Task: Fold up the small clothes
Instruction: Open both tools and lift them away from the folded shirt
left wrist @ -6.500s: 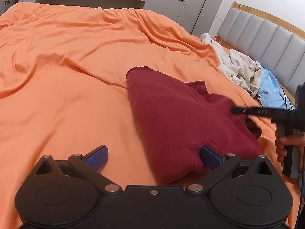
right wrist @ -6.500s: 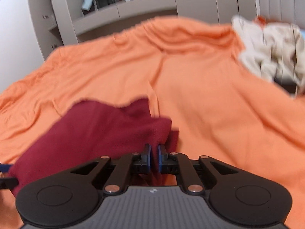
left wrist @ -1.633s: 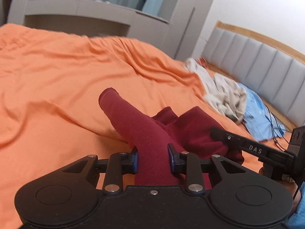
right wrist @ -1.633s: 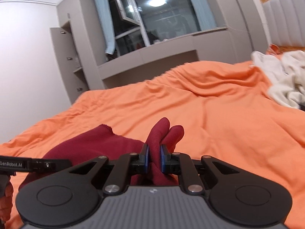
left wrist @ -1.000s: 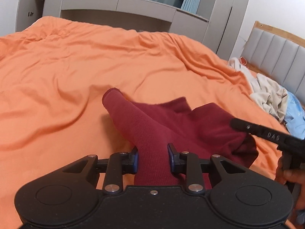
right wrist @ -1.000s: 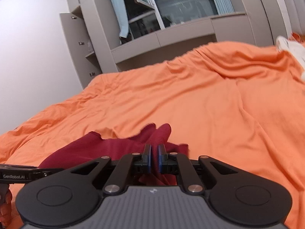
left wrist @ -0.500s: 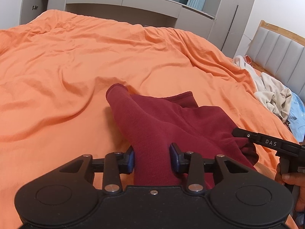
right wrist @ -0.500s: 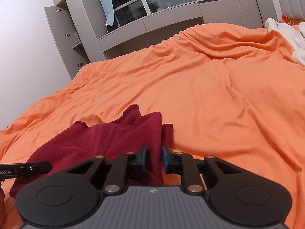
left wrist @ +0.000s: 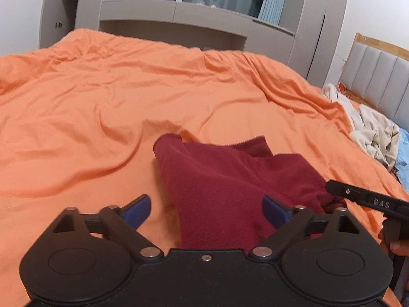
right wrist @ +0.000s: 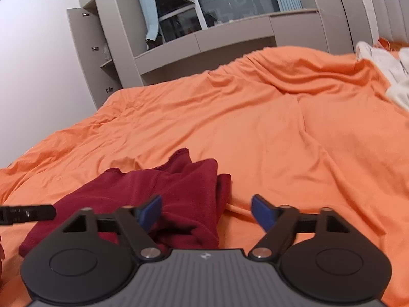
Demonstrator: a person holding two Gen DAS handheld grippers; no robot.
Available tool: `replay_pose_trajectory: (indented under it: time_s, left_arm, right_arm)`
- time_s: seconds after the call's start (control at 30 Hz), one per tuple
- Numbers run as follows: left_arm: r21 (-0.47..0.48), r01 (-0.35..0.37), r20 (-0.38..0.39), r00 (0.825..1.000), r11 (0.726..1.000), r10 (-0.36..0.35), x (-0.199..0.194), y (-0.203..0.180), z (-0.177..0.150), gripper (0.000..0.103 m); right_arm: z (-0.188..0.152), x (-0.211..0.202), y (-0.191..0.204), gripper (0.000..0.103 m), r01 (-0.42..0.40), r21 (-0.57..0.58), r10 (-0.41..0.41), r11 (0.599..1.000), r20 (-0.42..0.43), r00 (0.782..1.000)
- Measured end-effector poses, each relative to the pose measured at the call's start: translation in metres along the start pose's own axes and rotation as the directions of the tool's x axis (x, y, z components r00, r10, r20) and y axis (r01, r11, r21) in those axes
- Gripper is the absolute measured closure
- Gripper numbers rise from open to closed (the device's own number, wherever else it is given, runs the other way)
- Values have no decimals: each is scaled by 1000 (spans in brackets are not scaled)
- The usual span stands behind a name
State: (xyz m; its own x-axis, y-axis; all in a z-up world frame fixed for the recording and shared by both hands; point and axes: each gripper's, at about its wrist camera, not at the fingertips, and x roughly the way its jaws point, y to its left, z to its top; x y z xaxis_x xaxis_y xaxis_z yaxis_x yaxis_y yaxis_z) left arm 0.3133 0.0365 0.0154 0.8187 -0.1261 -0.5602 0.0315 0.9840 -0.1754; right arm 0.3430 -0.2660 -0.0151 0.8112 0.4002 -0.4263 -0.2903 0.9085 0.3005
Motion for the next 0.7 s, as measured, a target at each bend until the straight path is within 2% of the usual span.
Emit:
replay_pose_trajectory:
  time_s: [0.1, 0.23, 0.53, 0.7]
  left_arm:
    - [17, -2, 48, 999, 1000, 1, -13, -6, 1, 1]
    - [24, -19, 94, 995, 1000, 17, -31, -11, -5, 1]
    - [-7, -23, 154, 988, 1000, 24, -78, -21, -35, 1]
    - [21, -77, 213, 974, 997, 71, -110, -29, -62, 1]
  right_arm:
    - [2, -14, 8, 8, -6, -43, 7, 999, 25, 1000]
    - [2, -37, 17, 1, -5, -63, 11, 998, 84, 996]
    - [-14, -92, 35, 0, -1, -101, 19, 995, 174, 985]
    - [-31, -130, 44, 0, 0, -114, 25, 993, 223, 975]
